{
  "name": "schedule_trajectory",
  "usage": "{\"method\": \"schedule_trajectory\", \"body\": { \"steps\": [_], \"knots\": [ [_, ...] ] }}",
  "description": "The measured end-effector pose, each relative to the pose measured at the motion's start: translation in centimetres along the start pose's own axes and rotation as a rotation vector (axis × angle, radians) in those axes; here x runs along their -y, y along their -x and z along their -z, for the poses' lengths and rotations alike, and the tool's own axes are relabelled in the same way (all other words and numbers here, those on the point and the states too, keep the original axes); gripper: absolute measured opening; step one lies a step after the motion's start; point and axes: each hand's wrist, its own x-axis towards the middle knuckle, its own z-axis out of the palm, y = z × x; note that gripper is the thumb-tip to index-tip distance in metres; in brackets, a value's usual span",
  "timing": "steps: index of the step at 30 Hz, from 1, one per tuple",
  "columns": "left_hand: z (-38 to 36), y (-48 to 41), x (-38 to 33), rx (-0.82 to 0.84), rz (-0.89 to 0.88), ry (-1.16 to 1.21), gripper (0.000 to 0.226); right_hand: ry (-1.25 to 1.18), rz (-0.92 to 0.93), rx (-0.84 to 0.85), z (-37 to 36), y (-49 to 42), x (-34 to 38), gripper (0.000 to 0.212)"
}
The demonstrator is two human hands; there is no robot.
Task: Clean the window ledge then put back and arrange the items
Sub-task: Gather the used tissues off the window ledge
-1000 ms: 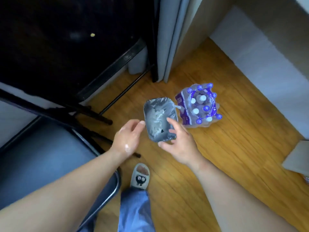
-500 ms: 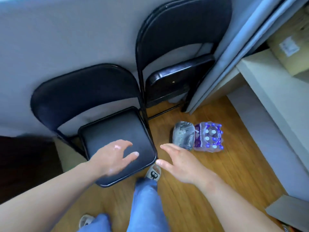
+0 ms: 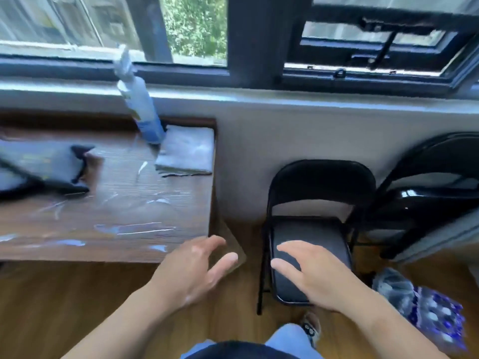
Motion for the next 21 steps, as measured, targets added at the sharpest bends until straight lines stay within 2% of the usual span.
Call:
{"method": "schedule_trajectory", "body": {
  "steps": [6,9,11,17,21],
  "knots": [
    [6.1,7.7,10.3,-0.192,0.226,0.12,0.108,0.017,0.211,-0.047,-1.0,-4.6,13.6,0.078],
    [7.8,10.4,14.1,-0.249,0.337,0.178,0.106,0.037,0.289,-0.015,-1.9,-7.1,18.4,0.106],
    [8.7,11.7,16.4,-0.267,0.41,0.221,0.096,0.066,0.339,0.017,-2.5,-8.8,21.2,0.106],
    [12.1,14.5,23.6,-0.325,0.58,0.294,0.076,0.117,0.463,0.119,-3.9,-13.9,29.9,0.091],
    [15.1,15.2,29.7,-0.353,0.663,0.315,0.064,0.103,0.53,0.145,-5.9,-18.8,35.6,0.102]
  ]
}}
